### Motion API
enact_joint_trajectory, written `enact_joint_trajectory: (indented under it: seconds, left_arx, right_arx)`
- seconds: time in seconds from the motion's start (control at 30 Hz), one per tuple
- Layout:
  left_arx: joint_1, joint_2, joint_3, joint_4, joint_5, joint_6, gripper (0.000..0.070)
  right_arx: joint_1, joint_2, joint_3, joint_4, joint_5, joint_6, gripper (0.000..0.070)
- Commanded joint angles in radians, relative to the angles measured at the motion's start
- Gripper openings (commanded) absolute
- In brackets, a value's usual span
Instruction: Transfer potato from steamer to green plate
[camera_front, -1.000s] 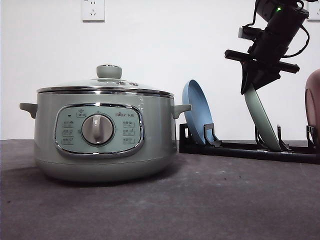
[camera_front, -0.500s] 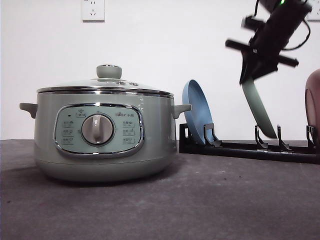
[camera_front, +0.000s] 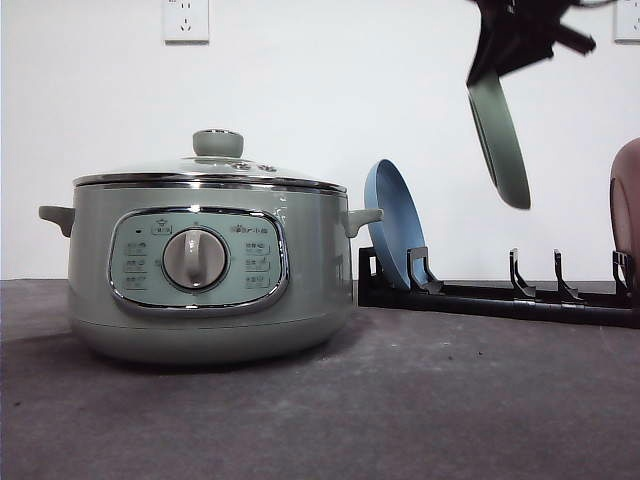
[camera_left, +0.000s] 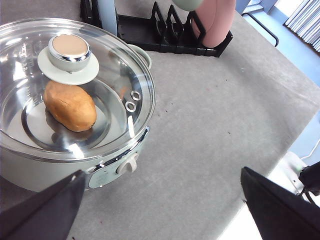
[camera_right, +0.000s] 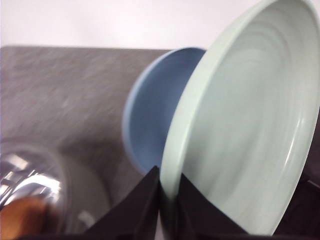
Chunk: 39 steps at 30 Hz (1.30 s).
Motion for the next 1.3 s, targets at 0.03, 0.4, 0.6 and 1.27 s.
enact_joint_trajectory:
  seconds: [0.03, 0.4, 0.6, 1.27]
  left_arx:
    - [-0.002, 0.01, 0.025, 0.01, 0.006, 0.014, 0.0637]
    - [-0.002, 0.01, 0.025, 0.01, 0.005, 0.025, 0.0637]
    - [-0.002, 0.01, 0.025, 0.01, 0.005, 0.025, 0.0637]
    - [-0.002, 0.01, 0.025, 0.01, 0.005, 0.025, 0.0637]
  right_arx:
    - [0.036, -0.042, 0.024, -0.048, 0.0, -0.092, 0.0008]
    - [0.217, -0.184, 0.023, -0.429, 0.181, -0.281, 0.0007]
    - [0.382, -0.192, -0.006, -0.614, 0.307, -0.302, 0.0006]
    - [0.807, -0.186, -0.457, -0.521, 0.58, -0.165, 0.0006]
